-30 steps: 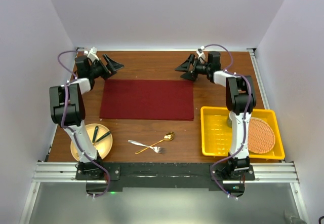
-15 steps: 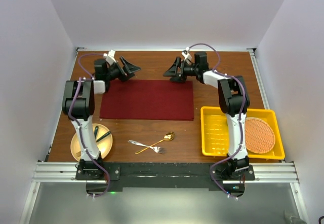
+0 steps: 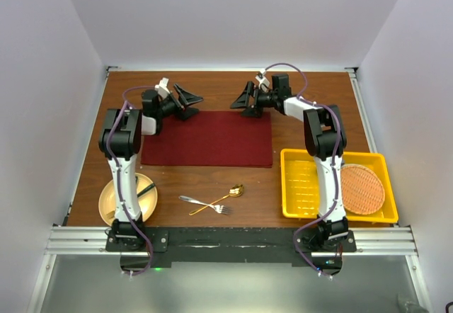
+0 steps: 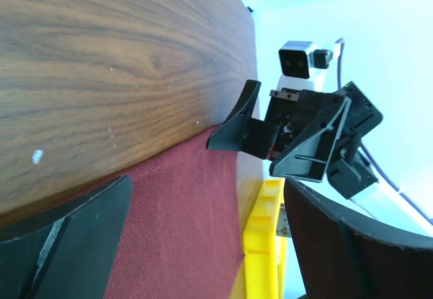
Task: Fold the napkin into a case and place the utensils inside
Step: Smooth out the rectangle-folded napkin at the center of the board, then pick up the rectangle-folded napkin at the center of the board, then fold the rectangle-folded napkin at the center of the board, then pick up the square-folded napkin from the center of the board.
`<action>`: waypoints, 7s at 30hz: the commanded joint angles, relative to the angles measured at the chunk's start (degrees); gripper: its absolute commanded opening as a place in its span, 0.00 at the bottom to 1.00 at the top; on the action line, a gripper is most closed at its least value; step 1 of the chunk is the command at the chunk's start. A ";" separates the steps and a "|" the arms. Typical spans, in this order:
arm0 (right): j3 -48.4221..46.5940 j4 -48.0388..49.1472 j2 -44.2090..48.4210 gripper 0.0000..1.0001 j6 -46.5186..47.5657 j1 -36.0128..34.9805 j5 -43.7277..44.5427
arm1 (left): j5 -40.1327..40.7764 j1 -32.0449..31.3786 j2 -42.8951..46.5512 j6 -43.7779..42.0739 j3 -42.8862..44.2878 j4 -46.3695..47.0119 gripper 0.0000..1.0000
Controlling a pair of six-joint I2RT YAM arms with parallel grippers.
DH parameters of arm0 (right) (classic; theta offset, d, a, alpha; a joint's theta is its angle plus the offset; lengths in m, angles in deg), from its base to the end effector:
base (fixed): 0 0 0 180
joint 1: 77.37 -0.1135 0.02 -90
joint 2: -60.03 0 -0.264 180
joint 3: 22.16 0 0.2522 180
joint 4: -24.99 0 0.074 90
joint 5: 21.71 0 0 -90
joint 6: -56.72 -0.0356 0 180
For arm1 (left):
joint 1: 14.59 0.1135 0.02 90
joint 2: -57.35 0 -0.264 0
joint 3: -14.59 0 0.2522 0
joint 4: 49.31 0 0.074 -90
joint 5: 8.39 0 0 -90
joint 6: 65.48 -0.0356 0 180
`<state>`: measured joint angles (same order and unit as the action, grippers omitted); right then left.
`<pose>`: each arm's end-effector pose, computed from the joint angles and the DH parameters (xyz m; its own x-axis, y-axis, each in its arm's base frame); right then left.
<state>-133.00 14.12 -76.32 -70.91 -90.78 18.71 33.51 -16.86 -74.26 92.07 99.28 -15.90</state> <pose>0.4964 0.1462 0.1295 -0.9128 0.1894 -0.3619 -0.2390 0.4709 0.8492 0.4612 -0.0448 0.1038 -0.7819 -0.5867 -0.2106 0.0705 0.2524 -0.9650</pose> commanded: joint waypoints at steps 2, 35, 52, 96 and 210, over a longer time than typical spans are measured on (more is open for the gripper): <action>-1.45 -8.60 -2.16 0.98 5.37 1.63 7.48 | -1.82 3.92 -2.07 5.39 0.26 5.73 1.00; -3.21 -2.72 10.13 0.96 9.92 0.84 6.33 | 19.35 8.17 26.55 -74.57 11.38 -69.06 0.81; 0.84 -30.05 18.23 0.64 36.48 -1.18 16.44 | 32.62 -2.57 26.08 -82.57 -2.30 -75.39 0.03; 10.59 -38.85 17.88 0.64 28.93 -0.30 26.38 | 35.70 11.67 11.38 -84.69 17.75 -75.30 0.47; 12.00 -38.67 15.86 0.31 30.34 -1.44 20.93 | 11.11 -9.69 24.81 -62.01 0.09 -61.08 0.70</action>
<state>-121.44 -24.19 -60.72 -41.05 -91.98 38.62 47.94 -26.91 -52.82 32.55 101.01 -82.52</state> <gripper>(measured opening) 0.306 0.697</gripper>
